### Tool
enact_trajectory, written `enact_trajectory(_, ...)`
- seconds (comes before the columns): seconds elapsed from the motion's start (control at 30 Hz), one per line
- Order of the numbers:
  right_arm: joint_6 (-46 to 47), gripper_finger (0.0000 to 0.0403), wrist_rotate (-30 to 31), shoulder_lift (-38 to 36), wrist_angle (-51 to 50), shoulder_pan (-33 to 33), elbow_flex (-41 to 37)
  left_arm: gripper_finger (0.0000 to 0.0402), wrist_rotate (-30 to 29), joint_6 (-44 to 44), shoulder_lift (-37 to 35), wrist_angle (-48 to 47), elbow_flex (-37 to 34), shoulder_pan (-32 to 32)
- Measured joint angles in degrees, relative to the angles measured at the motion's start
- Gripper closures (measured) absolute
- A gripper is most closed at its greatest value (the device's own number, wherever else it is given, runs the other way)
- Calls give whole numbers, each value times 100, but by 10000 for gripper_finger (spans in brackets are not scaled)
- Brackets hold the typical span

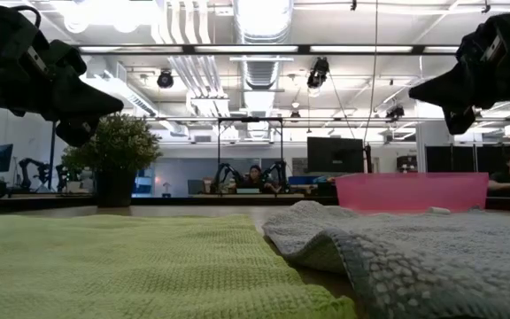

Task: Roll microfiber towels into tight, uniform cylinder then place into a basket

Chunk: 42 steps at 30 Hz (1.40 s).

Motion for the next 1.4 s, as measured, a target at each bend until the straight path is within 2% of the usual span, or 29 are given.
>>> enact_trajectory(0.33, 0, 394, -2, 243, 1, 0, -1, 402, -2, 0, 0, 0, 0, 0)
enact_trajectory(1.4, 0, 394, 0, 243, 19, 0, -2, 402, -2, 0, 0, 0, 0, 0)
